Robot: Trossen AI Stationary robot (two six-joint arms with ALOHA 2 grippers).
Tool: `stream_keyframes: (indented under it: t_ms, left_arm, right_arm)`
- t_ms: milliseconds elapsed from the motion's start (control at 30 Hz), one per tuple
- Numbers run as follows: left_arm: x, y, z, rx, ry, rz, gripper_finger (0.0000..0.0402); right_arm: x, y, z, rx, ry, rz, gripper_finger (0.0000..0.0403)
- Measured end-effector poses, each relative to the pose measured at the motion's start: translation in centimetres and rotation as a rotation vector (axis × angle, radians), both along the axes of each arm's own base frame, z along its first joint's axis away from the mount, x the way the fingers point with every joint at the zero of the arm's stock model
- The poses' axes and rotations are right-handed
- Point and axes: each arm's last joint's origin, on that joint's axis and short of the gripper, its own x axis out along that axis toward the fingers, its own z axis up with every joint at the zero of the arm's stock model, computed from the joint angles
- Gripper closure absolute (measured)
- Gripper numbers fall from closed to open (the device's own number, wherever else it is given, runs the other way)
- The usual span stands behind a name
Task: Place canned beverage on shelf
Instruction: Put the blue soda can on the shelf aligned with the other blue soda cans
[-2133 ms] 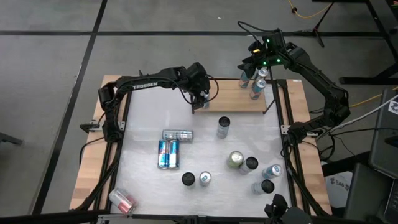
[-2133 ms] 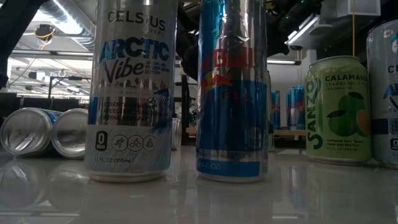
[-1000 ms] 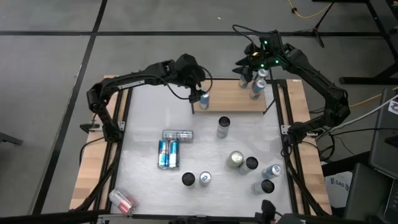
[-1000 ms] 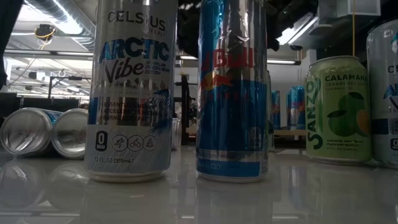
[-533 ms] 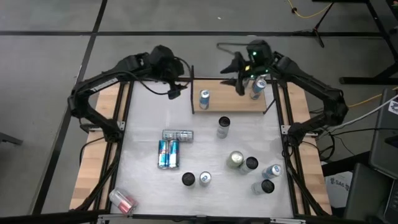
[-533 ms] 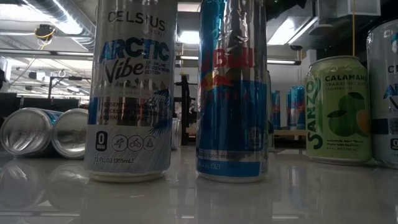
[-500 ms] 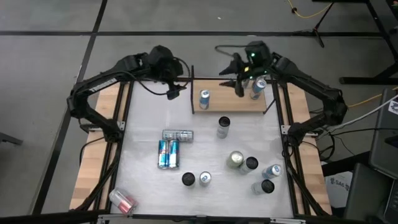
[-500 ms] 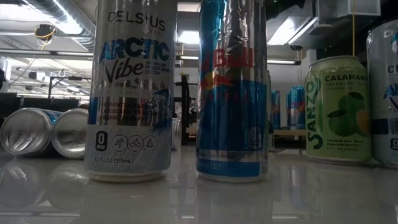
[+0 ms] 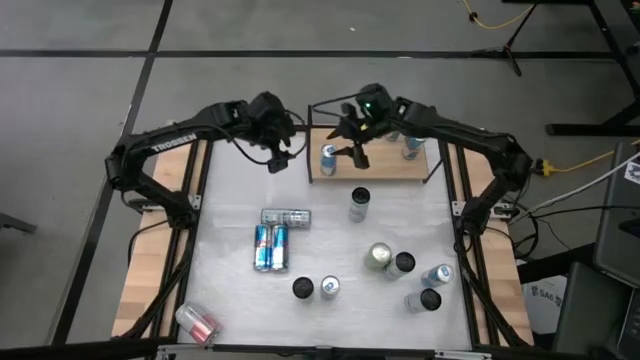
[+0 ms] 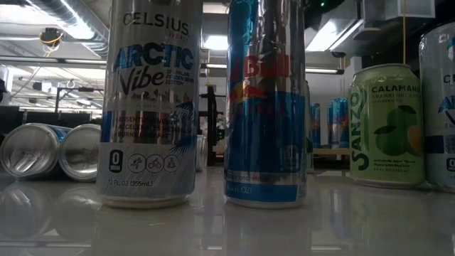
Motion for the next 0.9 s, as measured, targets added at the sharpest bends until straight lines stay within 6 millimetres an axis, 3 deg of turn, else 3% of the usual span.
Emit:
stream_keyframes:
  t_ms: [300, 767, 900]
  left_arm:
    - [0.3, 0.2, -3.4, -0.014, 0.002, 0.016, 0.0077]
    - [0.5, 0.2, -3.4, -0.002, -0.023, 0.015, 0.0077]
    - [0.5, 0.2, -3.4, -0.002, -0.023, 0.015, 0.0077]
  right_arm:
    - [1.4, -0.8, -2.8, 0.033, 0.067, -0.003, 0.0182]
    - [1.5, -1.0, -3.0, 0.001, 0.094, -0.066, 0.0182]
    - [1.5, -1.0, -3.0, 0.016, 0.096, -0.08, 0.0163]
